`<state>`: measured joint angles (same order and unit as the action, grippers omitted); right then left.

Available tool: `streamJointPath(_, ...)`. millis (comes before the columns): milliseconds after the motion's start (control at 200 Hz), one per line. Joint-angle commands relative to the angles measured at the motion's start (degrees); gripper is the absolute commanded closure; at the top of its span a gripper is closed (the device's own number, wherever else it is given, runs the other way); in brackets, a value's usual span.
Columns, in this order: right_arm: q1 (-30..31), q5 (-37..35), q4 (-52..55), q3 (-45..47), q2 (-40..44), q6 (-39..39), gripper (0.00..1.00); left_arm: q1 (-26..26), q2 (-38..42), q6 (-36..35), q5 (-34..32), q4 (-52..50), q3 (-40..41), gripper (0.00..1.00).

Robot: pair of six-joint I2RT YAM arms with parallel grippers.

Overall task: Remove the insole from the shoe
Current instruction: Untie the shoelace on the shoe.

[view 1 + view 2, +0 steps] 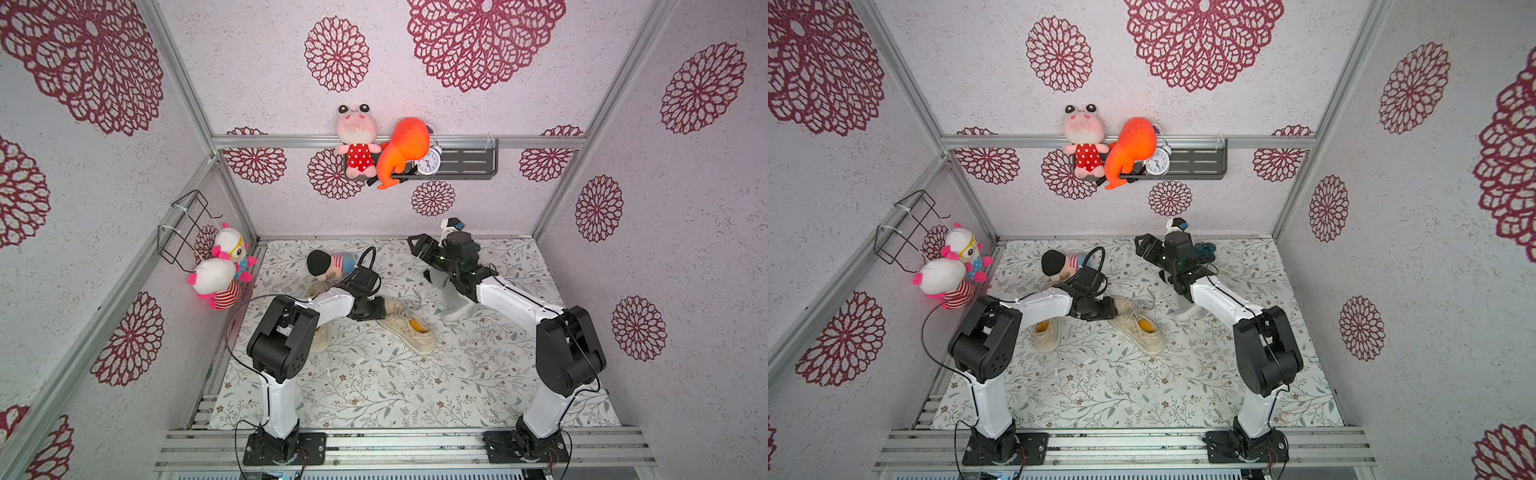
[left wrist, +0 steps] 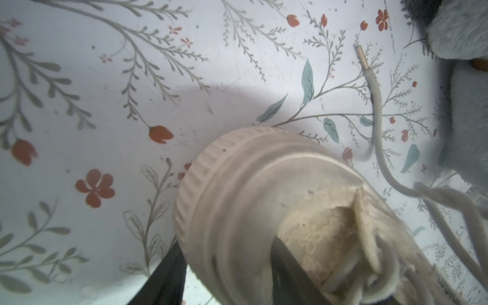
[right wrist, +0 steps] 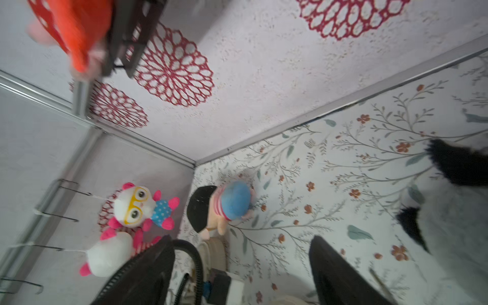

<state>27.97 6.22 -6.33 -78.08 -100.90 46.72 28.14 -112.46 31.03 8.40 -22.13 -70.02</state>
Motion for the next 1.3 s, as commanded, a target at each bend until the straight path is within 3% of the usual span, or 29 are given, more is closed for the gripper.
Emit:
streamJointPath(0,1.9,-0.5,25.2,-3.0,4.1,-5.5,0.35,3.8,-5.2,-2.6,1.5,-11.6,3.8,0.49)
streamJointPath(165,4.6,0.8,39.0,-2.2,6.0,-8.9,0.52,3.7,-4.6,-2.9,1.5,-12.0,2.6,0.49)
streamJointPath(355,6.5,0.5,40.2,-2.0,3.5,-8.9,0.55,3.7,-4.7,-3.6,1.5,-12.7,1.1,0.49)
streamJointPath(550,6.6,-3.0,41.1,-6.1,-2.8,-12.3,0.51,3.6,-4.9,-4.0,1.3,-13.3,-0.1,0.49)
streamJointPath(971,6.6,-2.9,39.9,-6.4,-8.6,-14.2,0.50,3.6,-4.8,-4.1,0.7,-13.5,-0.6,0.49)
streamJointPath(1296,6.7,-8.2,39.6,-16.1,-19.4,-14.9,0.32,3.6,-4.2,-3.9,0.7,-13.1,0.1,0.49)
